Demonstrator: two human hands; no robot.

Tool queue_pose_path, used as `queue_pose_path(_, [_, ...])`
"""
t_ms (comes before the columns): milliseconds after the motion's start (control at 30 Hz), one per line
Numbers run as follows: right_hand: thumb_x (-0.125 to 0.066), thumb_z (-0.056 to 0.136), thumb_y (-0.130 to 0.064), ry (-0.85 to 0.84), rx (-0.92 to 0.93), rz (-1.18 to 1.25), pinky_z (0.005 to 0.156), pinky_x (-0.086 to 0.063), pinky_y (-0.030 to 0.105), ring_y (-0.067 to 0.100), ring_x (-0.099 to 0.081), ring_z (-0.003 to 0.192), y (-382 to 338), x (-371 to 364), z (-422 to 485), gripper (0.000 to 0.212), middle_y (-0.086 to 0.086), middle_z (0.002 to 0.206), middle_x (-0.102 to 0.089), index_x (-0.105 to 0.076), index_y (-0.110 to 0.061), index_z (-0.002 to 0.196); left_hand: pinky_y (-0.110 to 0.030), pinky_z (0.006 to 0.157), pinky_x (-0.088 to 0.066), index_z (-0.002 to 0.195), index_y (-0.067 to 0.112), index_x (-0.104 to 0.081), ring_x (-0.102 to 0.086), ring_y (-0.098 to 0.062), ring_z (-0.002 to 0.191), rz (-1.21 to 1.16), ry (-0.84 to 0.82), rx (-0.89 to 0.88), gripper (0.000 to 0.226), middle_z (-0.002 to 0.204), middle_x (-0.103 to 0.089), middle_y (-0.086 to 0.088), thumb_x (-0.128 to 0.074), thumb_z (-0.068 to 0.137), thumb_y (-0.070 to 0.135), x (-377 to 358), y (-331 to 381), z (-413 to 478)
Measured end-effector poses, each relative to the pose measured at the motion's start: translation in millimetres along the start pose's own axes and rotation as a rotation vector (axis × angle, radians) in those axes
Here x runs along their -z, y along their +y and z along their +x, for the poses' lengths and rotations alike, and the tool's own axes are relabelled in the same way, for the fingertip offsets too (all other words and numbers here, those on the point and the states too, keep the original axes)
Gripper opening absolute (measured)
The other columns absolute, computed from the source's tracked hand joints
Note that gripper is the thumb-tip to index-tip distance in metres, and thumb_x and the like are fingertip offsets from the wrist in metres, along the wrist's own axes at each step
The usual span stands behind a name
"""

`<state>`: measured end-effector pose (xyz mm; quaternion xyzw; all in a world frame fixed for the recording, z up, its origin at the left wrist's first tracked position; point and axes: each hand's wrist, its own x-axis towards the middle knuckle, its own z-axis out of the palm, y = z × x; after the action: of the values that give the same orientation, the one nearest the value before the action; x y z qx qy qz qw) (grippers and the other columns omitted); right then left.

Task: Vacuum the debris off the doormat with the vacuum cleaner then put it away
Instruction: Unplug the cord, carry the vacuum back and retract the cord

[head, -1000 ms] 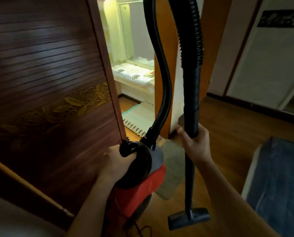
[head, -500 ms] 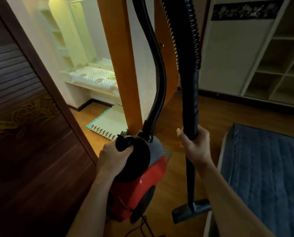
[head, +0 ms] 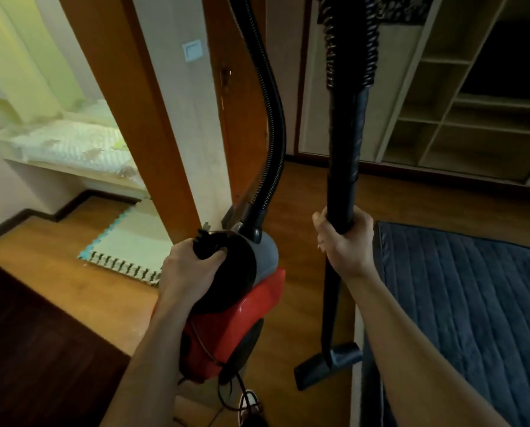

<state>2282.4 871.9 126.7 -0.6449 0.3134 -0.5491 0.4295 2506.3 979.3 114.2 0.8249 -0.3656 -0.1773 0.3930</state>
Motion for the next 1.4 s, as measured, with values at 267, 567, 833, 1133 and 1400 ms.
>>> queue_pose_path(267, [-0.063, 0.093, 0.000, 0.103, -0.007, -0.030, 0.042, -0.045, 0.034, 0.017, -0.050, 0.042, 55, -32, 134, 0.022, 0.004, 0.054, -0.052, -0.054, 0.006, 0.074, -0.029, 0.059, -0.049, 0.094, 0.020, -0.066, -0.066, -0.022, 0.079, 0.001, -0.127, -0.097, 0.021, 0.086, -0.069, -0.001, -0.070, 0.085, 0.039, -41, 45, 145])
queue_pose_path(567, [-0.065, 0.088, -0.010, 0.173, -0.035, -0.013, 0.044, -0.047, 0.031, 0.016, -0.051, 0.042, 123, -19, 246, 0.019, -0.004, 0.053, -0.054, -0.055, -0.007, 0.072, -0.037, 0.065, -0.058, 0.094, 0.026, -0.064, -0.068, -0.020, 0.077, -0.014, -0.193, -0.127, 0.014, 0.083, -0.069, 0.001, -0.070, 0.086, 0.036, -106, 96, 264])
queue_pose_path(833, [-0.067, 0.089, -0.008, 0.172, -0.080, -0.015, 0.043, -0.047, 0.032, 0.015, -0.051, 0.043, 209, 41, 367, 0.016, -0.005, 0.054, -0.054, -0.055, -0.006, 0.078, -0.030, 0.052, -0.047, 0.075, 0.022, -0.062, -0.063, -0.028, 0.056, 0.026, -0.197, -0.091, 0.018, 0.060, -0.064, -0.006, -0.070, 0.083, 0.036, -208, 154, 371])
queue_pose_path(1133, [-0.070, 0.079, -0.030, 0.155, -0.100, -0.022, 0.043, -0.044, 0.043, 0.039, -0.048, 0.046, 289, 116, 521, 0.037, 0.021, 0.059, -0.051, -0.052, 0.002, 0.074, -0.037, 0.060, -0.053, 0.064, 0.027, -0.060, -0.068, -0.028, 0.072, 0.002, -0.153, -0.115, 0.025, 0.071, -0.068, -0.005, -0.073, 0.081, 0.041, -327, 255, 484])
queue_pose_path(1400, [-0.069, 0.081, -0.019, 0.174, -0.085, -0.070, 0.042, -0.043, 0.037, 0.038, -0.048, 0.046, 333, 140, 619, 0.027, 0.021, 0.058, -0.049, -0.051, -0.003, 0.071, -0.039, 0.065, -0.059, 0.071, 0.030, -0.064, -0.068, -0.015, 0.072, -0.043, -0.139, -0.157, 0.017, 0.074, -0.069, 0.007, -0.073, 0.082, 0.039, -385, 315, 554])
